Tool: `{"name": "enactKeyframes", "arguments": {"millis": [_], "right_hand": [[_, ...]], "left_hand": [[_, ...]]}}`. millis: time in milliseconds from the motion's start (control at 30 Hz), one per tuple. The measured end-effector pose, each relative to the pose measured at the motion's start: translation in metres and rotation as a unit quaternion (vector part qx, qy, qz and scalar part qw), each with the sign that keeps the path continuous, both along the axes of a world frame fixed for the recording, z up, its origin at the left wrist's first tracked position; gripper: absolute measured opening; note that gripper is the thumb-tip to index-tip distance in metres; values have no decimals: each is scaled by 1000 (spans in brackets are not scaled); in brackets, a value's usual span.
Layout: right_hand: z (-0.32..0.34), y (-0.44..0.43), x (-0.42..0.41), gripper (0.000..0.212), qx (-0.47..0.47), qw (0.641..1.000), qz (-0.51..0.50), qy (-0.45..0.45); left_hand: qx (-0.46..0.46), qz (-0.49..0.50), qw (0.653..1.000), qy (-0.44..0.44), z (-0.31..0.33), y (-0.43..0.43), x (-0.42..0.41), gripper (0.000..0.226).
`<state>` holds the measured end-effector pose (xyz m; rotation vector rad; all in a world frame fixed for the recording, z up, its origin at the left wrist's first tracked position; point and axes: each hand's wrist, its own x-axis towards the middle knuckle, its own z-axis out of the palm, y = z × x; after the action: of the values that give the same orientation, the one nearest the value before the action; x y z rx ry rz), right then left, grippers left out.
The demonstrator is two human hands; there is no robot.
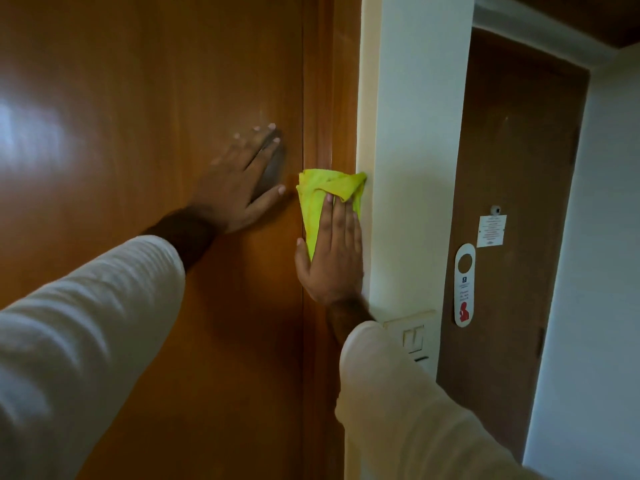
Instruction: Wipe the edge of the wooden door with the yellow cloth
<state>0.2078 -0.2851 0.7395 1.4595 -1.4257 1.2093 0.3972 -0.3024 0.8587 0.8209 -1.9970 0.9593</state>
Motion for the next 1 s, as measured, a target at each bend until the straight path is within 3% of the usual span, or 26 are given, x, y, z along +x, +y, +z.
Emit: {"name": "enactKeyframes", "arguments": {"millis": [100,167,233,300,400,467,567,767,867,1000], "right_hand": [[1,1,0,86,3,1000,1,1],[1,1,-1,89,2,1000,7,1],[0,1,-1,90,1,1000,14,1],[0,0,-1,91,1,1000,19,0],[-1,-1,-2,92,-4,1000,22,7],[-1,-3,-4,92,-9,1000,21,16],[-1,-3,-5,90,-6,999,29,20],[4,18,-2,68,31,995,93,-22],[11,35,-9,57,39,992,114,-29],[11,72,-29,55,-8,986,160,-54]], "left_hand": [[43,-141,983,112,-2,12,-11,87],[157,-209,951,166,1,21,-24,93],[266,-219,927,148,5,26,-34,98],[320,-208,917,114,7,26,-38,91],[336,-174,918,120,7,17,-42,76],[349,-175,911,133,7,11,-47,47],[409,-237,859,198,3,8,-55,19],[410,-233,843,259,-5,22,-62,16],[429,-240,818,299,-7,29,-64,32],[435,-296,779,340,-16,46,-63,31]]}}
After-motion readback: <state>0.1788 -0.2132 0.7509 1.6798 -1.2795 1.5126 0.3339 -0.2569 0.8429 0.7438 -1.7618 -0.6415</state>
